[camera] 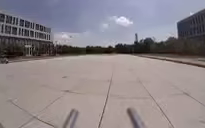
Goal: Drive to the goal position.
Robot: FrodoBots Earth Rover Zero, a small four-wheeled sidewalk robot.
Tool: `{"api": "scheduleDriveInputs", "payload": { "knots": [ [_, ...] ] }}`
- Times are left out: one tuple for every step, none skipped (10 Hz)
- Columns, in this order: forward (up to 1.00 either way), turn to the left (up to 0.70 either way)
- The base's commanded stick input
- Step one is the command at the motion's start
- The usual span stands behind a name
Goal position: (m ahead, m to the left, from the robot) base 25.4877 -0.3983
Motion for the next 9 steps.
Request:
{"api": "scheduleDriveInputs", "payload": {
  "knots": [
    [0.70,0.00],
    [0.70,0.00],
    [0.70,0.00],
    [0.70,0.00],
    [0.70,0.00],
    [0.70,0.00],
    [0.70,0.00],
    [0.70,0.00],
    [0.70,0.00]
  ]
}}
